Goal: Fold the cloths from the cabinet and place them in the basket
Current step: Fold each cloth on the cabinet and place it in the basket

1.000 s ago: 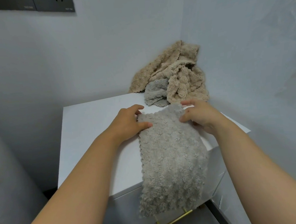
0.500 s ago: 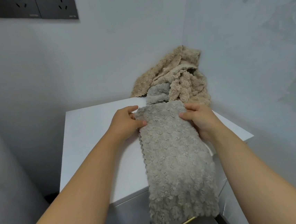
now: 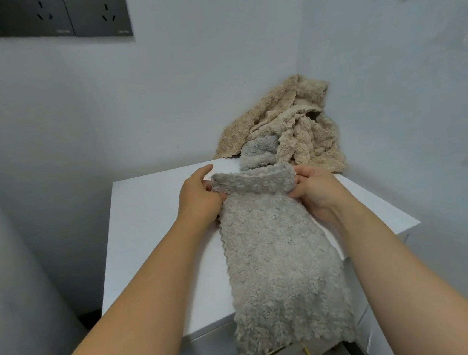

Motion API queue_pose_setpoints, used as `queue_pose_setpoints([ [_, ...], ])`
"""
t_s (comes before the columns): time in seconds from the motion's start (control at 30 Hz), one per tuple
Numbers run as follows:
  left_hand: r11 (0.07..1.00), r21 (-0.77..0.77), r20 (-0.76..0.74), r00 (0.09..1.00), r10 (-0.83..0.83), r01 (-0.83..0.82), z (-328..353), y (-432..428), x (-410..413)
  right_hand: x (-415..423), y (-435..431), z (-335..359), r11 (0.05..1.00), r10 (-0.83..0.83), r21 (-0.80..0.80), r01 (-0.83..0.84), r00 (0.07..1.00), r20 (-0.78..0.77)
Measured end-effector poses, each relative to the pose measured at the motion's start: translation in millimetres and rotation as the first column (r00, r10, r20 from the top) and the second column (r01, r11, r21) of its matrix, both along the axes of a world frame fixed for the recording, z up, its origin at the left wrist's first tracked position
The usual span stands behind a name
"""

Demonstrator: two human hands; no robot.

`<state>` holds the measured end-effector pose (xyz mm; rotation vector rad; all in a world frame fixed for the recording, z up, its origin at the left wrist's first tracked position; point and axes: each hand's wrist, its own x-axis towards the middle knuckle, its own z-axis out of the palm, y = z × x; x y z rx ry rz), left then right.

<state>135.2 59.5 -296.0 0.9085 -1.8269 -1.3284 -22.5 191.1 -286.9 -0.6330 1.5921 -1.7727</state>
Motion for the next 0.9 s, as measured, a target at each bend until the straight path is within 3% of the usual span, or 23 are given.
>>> queue_pose_setpoints([
  [0.13, 0.998, -0.038, -0.028, 0.999, -0.047, 0.046, 1, 2, 1, 2, 3, 3, 0.998, 0.025, 0.058, -0.021, 0.998, -0.066],
  [0.33, 0.973, 0.106, -0.187, 0.965, -0.184, 0.206, 5, 1, 7, 1, 11, 5, 0.999, 0.032, -0.035, -0.033, 0.999, -0.036],
  [0.5, 0.963, -0.009, -0.125, 0.955, -0.267, 0.268, 13, 2, 14, -4, 18, 2, 0.993, 0.097, -0.063, -0.102, 0.992, -0.077],
  [0.73, 0.862, 0.008, -0.004, 0.862, -0.507, 0.507, 11, 3, 31, -4, 35, 2, 0.989, 0.143, 0.052, -0.137, 0.982, -0.124],
  [0.9, 0.868, 0.044, 0.036, 0.867, -0.497, 0.495, 14, 10, 36, 10, 44, 9, 0.989, 0.129, 0.097, -0.114, 0.977, -0.172],
])
